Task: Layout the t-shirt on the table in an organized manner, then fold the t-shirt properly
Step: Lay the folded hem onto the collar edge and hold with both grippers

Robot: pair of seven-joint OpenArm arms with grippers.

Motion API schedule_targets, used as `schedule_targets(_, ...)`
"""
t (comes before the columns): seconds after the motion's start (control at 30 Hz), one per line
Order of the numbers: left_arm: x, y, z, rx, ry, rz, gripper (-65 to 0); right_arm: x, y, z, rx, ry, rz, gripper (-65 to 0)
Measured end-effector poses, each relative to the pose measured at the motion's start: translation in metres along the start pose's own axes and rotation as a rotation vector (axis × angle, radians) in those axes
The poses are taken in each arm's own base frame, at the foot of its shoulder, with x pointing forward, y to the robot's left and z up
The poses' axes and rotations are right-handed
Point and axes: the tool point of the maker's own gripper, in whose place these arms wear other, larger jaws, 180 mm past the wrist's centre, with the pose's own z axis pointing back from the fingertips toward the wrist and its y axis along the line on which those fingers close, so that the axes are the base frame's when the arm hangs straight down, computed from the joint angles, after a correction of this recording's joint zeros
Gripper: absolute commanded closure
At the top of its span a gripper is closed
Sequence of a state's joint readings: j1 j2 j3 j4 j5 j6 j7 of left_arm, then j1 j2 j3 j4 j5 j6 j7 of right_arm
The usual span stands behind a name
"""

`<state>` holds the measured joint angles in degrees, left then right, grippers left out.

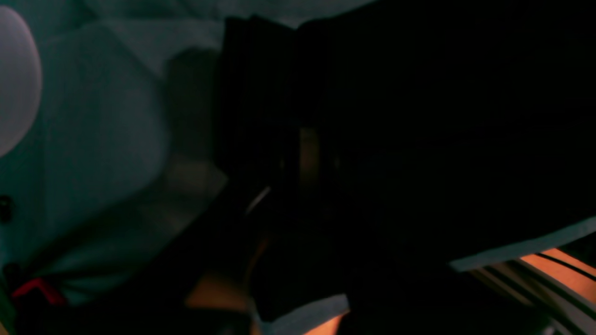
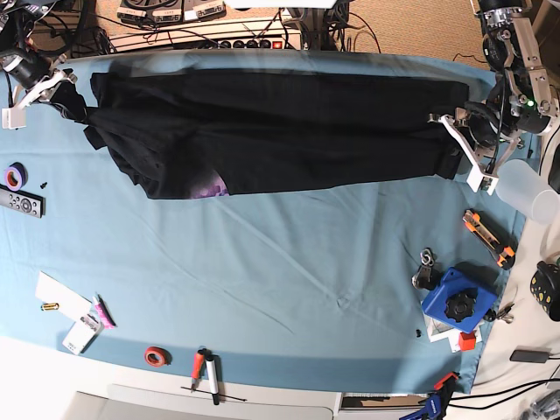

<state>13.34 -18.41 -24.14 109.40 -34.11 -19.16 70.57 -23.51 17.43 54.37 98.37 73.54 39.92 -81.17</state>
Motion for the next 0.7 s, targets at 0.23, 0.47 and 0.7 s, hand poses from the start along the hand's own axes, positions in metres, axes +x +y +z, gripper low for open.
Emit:
schedule_targets(0.23, -0.001, 0.001, 0.001, 0.010, 0.002, 0.027, -31.2, 0.000, 0.000, 0.000, -0.001, 0.001, 0.000, 0.0)
schedule_targets(0.47, 0.042, -0.015, 0.032, 0.035, -0.158, -0.073, -31.1, 0.000, 0.000, 0.000, 0.000, 0.000, 0.000, 0.0)
schedule_targets(0.7, 0.054, -0.020, 0.032, 0.021, -0.233, -0.059, -31.1, 0.000, 0.000, 0.000, -0.001, 0.001, 0.000, 0.0)
